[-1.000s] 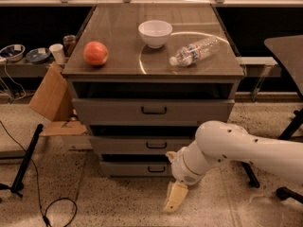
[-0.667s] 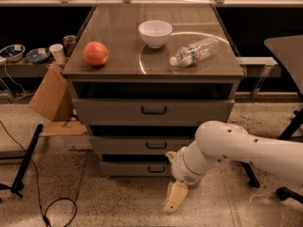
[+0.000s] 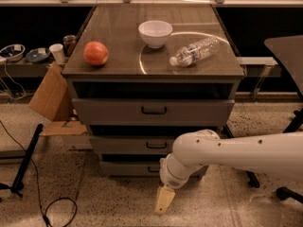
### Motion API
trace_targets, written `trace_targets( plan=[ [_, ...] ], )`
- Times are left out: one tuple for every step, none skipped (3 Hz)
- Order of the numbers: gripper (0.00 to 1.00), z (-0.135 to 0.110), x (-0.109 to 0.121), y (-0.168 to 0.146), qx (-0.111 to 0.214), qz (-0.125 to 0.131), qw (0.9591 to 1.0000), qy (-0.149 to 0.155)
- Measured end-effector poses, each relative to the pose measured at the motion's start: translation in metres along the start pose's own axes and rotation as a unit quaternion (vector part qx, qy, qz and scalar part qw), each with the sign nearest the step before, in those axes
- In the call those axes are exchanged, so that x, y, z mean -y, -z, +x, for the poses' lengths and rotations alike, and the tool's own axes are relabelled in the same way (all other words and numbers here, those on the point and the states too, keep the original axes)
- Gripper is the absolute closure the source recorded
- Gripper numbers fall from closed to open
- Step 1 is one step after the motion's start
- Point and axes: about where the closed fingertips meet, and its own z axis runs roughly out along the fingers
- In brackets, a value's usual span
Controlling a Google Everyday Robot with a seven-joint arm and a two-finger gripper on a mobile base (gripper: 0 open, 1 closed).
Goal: Open bottom drawer
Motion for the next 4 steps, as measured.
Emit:
trace_targets(
  plan=[
    [0.0, 0.009, 0.019, -0.066, -0.036, -0.016, 0.9991, -0.015],
    [0.0, 0.012, 0.037, -0.13, -0.071, -0.029, 0.9967, -0.027],
    [0.0, 0.014, 0.054, -0.181, -0.101, -0.027, 0.9932, -0.052],
    [0.0, 0.019, 0.077, -0.215, -0.128, 0.002, 0.9844, -0.121]
  ],
)
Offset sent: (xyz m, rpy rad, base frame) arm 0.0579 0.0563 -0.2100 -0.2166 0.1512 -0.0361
